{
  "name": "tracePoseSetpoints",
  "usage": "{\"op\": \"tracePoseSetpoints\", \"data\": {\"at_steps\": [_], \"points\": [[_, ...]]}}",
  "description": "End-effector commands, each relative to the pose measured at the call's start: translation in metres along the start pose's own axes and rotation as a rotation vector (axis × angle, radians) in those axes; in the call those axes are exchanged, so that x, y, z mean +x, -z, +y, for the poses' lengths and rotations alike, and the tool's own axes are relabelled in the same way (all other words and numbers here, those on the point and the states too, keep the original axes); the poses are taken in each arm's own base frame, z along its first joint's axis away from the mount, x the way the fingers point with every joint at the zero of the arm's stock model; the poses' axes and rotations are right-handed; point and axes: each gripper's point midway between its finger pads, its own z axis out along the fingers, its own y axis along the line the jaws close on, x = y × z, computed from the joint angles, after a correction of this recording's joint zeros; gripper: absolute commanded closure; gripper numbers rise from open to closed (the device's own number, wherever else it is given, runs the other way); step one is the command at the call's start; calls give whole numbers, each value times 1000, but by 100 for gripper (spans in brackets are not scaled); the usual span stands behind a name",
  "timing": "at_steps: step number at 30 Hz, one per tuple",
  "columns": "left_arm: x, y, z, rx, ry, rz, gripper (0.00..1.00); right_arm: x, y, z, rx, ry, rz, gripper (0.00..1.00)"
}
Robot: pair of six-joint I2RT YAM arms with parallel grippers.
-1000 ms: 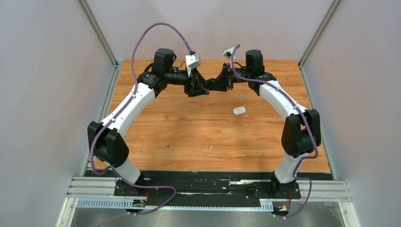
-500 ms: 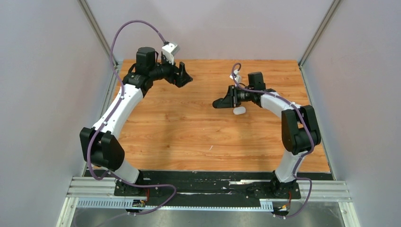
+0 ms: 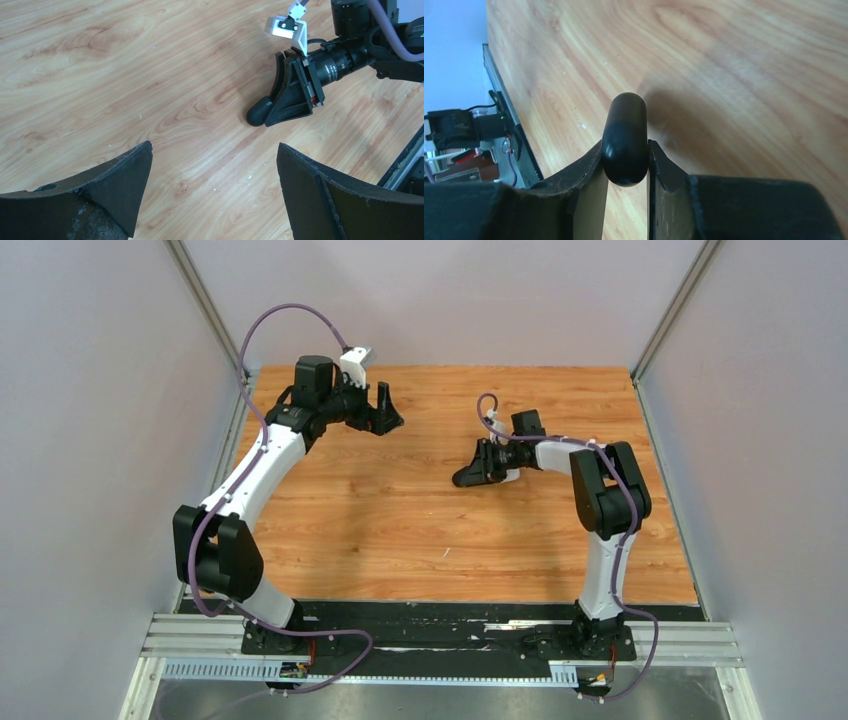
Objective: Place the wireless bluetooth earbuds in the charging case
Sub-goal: Place the charging case with the earbuds at the center of the board.
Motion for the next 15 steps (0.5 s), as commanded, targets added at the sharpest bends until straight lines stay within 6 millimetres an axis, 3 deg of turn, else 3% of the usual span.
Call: {"op": "tracePoseSetpoints", "data": {"at_steps": [1, 3, 8, 15], "points": [[-18, 13, -8, -6, -18, -53, 0, -21, -4, -8, 40, 14, -35, 86], [-19, 11, -8, -3, -18, -55, 0, -23, -5, -15, 68, 17, -41, 82], [-21, 4, -4, -1, -19, -56, 0, -33, 0, -30, 175, 19, -72, 50], [-24, 0, 4, -30, -69, -52, 0, -62, 37, -27, 300, 52, -133, 20]]}}
